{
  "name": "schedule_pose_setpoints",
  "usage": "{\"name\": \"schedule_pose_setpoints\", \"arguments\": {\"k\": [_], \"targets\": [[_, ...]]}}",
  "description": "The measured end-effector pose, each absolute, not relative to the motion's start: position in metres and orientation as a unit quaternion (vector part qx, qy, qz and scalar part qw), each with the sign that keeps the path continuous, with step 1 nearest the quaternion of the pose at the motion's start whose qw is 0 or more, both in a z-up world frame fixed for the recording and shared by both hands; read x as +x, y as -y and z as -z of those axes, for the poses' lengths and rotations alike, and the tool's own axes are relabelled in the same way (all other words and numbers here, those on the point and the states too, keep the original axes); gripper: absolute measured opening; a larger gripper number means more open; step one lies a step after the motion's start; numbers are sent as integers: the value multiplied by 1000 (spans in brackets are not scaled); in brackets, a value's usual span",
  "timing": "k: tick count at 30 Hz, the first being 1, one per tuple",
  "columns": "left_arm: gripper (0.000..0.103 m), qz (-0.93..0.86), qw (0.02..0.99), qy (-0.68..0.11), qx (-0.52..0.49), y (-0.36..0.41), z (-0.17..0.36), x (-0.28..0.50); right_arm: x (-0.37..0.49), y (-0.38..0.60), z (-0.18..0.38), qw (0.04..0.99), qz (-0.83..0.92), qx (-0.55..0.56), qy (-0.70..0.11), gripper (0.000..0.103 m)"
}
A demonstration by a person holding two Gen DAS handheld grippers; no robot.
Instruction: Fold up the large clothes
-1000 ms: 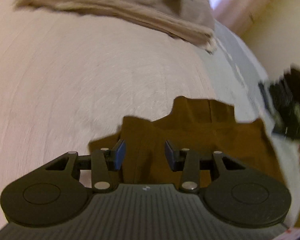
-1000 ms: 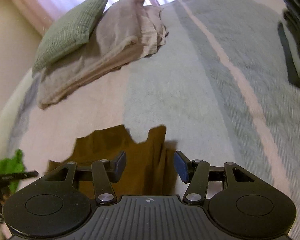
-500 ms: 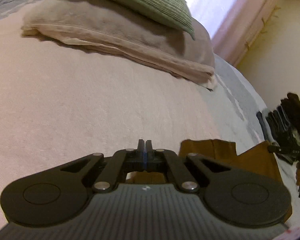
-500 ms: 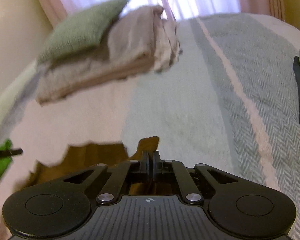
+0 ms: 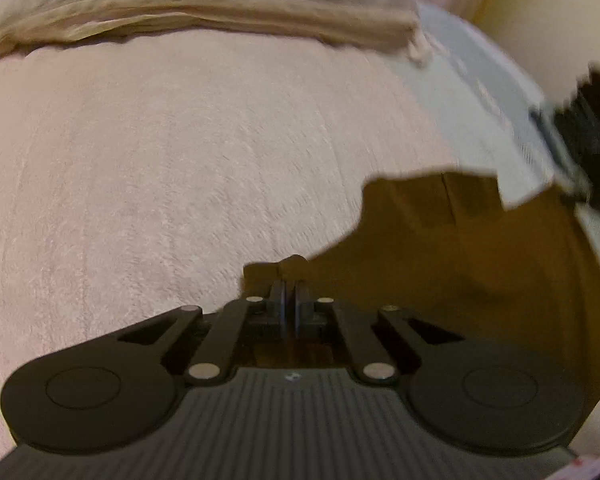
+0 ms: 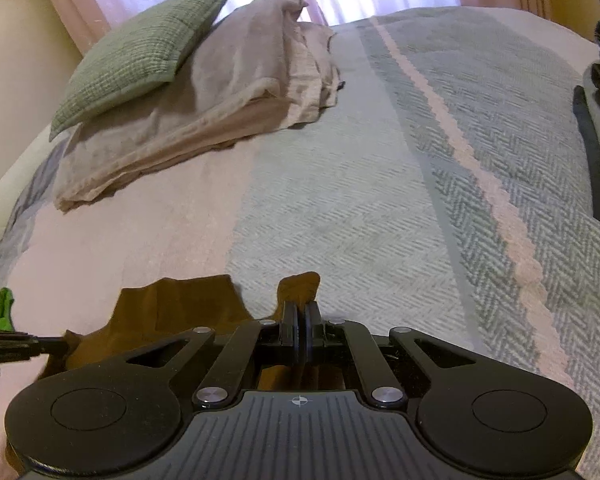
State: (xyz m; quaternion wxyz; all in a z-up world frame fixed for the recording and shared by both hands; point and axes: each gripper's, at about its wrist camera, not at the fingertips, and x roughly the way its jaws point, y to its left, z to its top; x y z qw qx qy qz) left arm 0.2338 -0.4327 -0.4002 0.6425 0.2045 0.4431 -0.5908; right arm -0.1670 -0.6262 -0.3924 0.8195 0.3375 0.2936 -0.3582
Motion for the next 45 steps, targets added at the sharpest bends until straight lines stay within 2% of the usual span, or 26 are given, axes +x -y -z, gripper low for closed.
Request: {"name": "schedule_pose_setpoints", "arguments": {"k": [6,10,12,21,24,25,26,28,29,33,38,42,45], "targets": [[1,578,693,-421,96,401,377,273,-174,624,383,824,373,326,-277,0],[1,562,723,-394,75,396,372,280,-176,626,377,826,398,312,-248,0],[1,558,731,-383,89,399,374,278,-178,630,375,826,406,314,-233,0],[2,540,737,-375,159,432,406,269,-162,642,393,813,422,298,-268,0],[4,525,719,-413,190,444,427,271,-155,655,420,776,420,341,-324,0],[5,520,716,-423,193,443,430,272,-153,658,427,761,419,355,-345,9],[7,517,715,-432,186,439,429,274,-152,657,429,752,421,361,-356,29],[21,518,710,-449,164,420,420,279,-158,646,420,753,427,360,-348,54],[24,511,712,-454,160,408,414,280,-164,638,412,755,428,364,-338,55],[24,483,712,-491,134,332,385,278,-207,590,377,746,441,411,-283,55],[29,456,686,-565,48,240,366,243,-251,504,358,730,407,488,-251,55],[30,461,681,-569,16,213,373,214,-259,465,365,724,395,512,-239,55],[30,475,689,-547,24,215,377,208,-257,466,367,748,391,484,-233,53]]}}
